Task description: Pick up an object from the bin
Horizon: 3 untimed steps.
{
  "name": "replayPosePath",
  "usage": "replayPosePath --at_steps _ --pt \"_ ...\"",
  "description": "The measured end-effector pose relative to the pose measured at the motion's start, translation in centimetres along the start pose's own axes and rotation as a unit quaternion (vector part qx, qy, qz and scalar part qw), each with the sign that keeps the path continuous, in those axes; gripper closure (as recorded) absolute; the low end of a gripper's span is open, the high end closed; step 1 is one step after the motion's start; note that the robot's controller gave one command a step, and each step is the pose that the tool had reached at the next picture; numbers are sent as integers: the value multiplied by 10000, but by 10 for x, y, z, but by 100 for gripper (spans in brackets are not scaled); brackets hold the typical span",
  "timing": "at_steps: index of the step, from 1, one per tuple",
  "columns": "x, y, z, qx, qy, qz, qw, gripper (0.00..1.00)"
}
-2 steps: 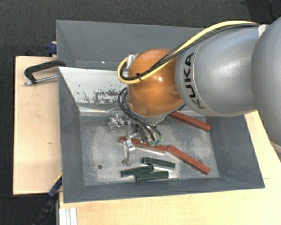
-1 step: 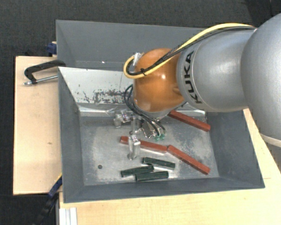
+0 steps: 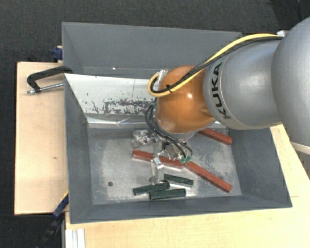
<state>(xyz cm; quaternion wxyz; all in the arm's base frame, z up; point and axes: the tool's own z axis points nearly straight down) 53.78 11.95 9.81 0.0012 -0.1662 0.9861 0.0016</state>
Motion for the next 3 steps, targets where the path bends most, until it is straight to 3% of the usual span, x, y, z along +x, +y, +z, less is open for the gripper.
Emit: replayPosePath --at_steps 1,3 --pt "-41 -37 26 8 -11 541 9985 100" --pt "-41 -37 26 6 -9 537 9986 100"
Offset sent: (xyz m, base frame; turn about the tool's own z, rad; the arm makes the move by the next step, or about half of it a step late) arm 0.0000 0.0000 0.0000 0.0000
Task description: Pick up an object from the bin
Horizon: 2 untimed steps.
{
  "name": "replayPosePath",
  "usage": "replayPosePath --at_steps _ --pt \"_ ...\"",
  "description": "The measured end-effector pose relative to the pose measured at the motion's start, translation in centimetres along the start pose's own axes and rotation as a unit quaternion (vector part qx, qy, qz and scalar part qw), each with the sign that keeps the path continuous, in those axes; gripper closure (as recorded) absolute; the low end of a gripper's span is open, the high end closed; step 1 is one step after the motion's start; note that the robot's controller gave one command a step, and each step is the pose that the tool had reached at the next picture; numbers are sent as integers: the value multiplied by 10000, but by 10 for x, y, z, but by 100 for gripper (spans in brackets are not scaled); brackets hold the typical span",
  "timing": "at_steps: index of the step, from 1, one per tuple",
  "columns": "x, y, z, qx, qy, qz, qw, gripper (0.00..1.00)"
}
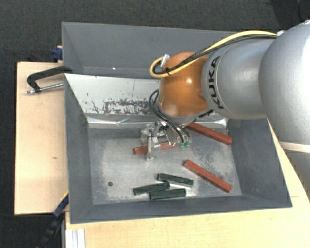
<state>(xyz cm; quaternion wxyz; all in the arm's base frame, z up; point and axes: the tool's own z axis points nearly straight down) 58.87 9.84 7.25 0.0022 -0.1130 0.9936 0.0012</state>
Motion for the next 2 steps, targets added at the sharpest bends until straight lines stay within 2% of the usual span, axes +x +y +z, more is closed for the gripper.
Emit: replayPosePath --at_steps 1,2 --pt "-7 1 -40 9 -41 -897 9960 100" --pt "21 -5 -196 9 -36 -358 9994 100"
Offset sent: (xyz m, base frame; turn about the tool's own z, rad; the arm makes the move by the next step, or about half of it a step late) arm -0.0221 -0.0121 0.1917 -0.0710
